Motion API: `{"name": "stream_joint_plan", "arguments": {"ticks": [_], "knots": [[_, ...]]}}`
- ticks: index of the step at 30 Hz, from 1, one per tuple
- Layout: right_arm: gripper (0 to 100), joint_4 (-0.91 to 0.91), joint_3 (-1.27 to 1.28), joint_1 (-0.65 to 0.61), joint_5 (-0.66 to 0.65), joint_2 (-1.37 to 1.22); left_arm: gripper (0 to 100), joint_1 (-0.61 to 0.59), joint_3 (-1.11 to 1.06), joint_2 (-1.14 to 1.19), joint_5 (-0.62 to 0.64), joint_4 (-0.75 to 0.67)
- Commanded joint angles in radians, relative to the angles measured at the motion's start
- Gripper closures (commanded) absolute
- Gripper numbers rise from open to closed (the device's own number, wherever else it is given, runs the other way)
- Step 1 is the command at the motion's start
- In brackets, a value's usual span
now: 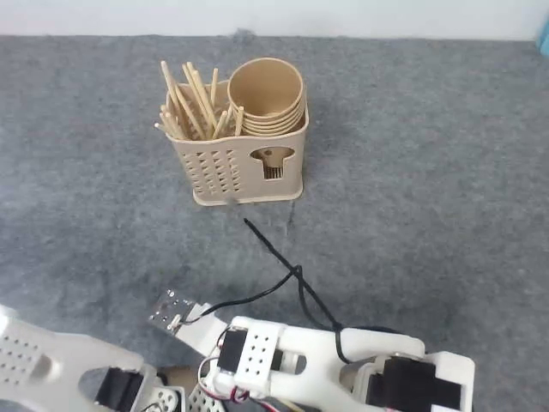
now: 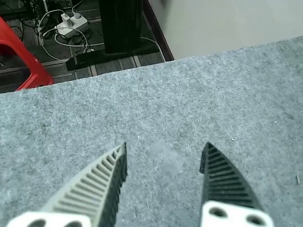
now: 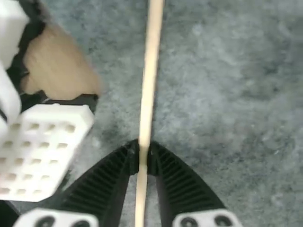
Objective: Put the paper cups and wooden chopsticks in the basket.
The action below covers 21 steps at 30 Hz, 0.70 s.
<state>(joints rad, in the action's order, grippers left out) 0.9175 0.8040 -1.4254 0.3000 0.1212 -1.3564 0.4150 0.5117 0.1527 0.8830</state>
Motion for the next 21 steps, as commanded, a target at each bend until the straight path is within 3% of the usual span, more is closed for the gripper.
{"name": "stream_joint_plan", "arguments": {"ticks": [1, 6, 11, 17, 21], "knots": [[99.1, 0.027, -0.011, 0.054, -0.015, 0.038, 76, 0.014, 0.071, -0.040, 0.021, 0.041], [99.1, 0.065, -0.011, 0.122, -0.049, 0.243, 76, 0.072, 0.194, -0.103, 0.029, 0.236], [99.1, 0.059, -0.015, 0.226, -0.144, 0.630, 76, 0.144, 0.325, -0.164, 0.118, 0.416], [99.1, -0.200, -0.028, 0.415, -0.239, 1.067, 76, 0.295, 0.473, -0.261, 0.129, 0.572], [99.1, -0.415, -0.028, 0.532, -0.241, 1.142, 76, 0.425, 0.542, -0.322, 0.129, 0.675]]}}
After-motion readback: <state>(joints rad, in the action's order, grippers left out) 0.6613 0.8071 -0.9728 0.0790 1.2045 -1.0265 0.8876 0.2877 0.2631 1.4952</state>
